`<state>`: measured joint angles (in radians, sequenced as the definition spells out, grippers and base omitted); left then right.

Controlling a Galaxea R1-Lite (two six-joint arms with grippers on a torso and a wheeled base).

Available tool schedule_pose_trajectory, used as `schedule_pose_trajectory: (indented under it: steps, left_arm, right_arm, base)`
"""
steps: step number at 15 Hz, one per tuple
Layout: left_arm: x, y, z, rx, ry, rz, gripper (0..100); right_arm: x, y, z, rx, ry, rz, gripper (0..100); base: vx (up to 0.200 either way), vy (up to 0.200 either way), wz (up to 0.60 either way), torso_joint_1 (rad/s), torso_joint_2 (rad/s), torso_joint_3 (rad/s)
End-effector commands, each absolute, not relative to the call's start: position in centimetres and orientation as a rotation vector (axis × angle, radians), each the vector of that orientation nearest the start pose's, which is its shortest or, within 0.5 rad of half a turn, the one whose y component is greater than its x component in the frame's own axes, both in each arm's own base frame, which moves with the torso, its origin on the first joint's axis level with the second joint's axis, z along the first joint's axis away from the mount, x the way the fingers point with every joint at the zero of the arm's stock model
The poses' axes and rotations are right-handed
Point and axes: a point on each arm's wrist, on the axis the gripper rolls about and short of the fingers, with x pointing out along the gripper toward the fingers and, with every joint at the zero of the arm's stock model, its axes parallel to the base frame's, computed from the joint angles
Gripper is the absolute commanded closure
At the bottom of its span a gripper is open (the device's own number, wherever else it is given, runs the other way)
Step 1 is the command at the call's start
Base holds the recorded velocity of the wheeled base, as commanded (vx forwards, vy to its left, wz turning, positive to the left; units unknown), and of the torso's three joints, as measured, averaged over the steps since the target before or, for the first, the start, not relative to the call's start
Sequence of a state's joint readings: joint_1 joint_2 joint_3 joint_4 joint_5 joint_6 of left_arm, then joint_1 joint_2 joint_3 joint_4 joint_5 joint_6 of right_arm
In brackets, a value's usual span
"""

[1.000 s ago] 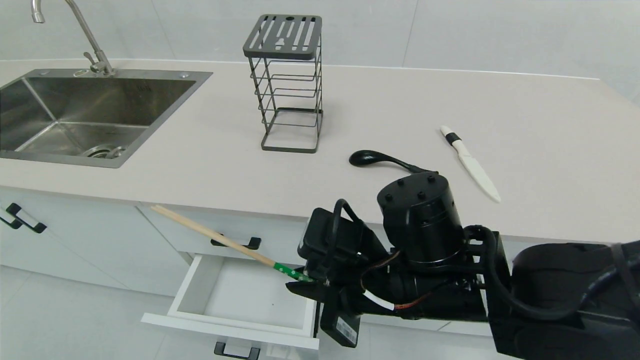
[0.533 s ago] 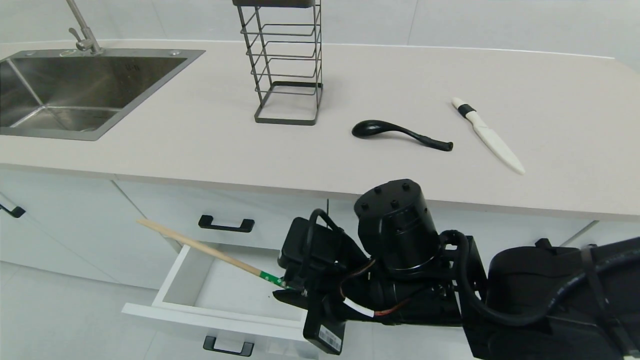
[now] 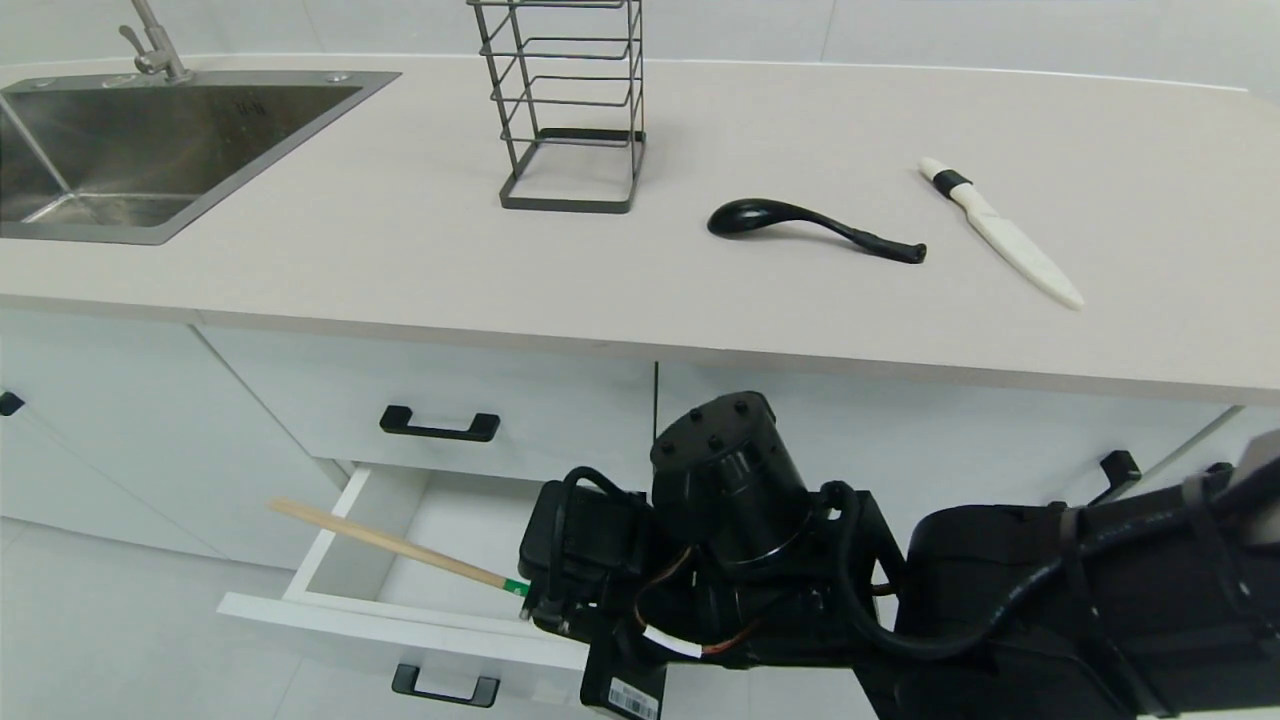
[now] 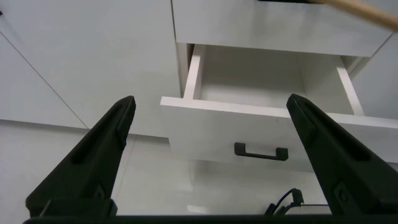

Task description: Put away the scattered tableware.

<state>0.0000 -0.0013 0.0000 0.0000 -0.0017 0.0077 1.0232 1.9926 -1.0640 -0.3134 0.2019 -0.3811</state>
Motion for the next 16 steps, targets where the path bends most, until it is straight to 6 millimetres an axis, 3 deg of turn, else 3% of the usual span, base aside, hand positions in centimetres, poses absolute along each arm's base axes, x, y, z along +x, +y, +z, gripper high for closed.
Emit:
schedule_pose_trajectory:
  steps: [1, 5, 9, 13, 16]
  left_arm:
    - [-2.3, 0.0, 7.5, 0.008, 0.000, -0.002, 0]
    - [-2.3, 0.0, 7.5, 0.008, 0.002, -0.002, 0]
    - [-2.3, 0.0, 7.5, 0.008, 0.000, -0.002, 0]
    - [-2.3, 0.0, 7.5, 0.008, 0.000, -0.002, 0]
    - [-2.3, 0.0, 7.5, 0.008, 0.000, -0.002, 0]
  right_arm:
    - [19.4, 32.2, 11.8, -0.615, 0.408, 1.283, 100]
    - [20.2, 33.4, 11.8, -0.618, 0.407, 1.269, 100]
    - [20.8, 33.7, 10.0, -0.643, 0.444, 1.269, 100]
    - [21.2, 34.5, 9.8, -0.657, 0.423, 1.272, 100]
    - [21.9, 35.1, 10.4, -0.742, 0.364, 1.141, 100]
  base:
    - [0.000, 0.000, 0.00, 0.000, 0.00, 0.000]
    - [0.000, 0.000, 0.00, 0.000, 0.00, 0.000]
    - [0.000, 0.000, 0.00, 0.000, 0.00, 0.000]
    - [0.000, 0.000, 0.00, -0.041, 0.10, 0.067]
    - [0.000, 0.000, 0.00, -0.080, 0.26, 0.163]
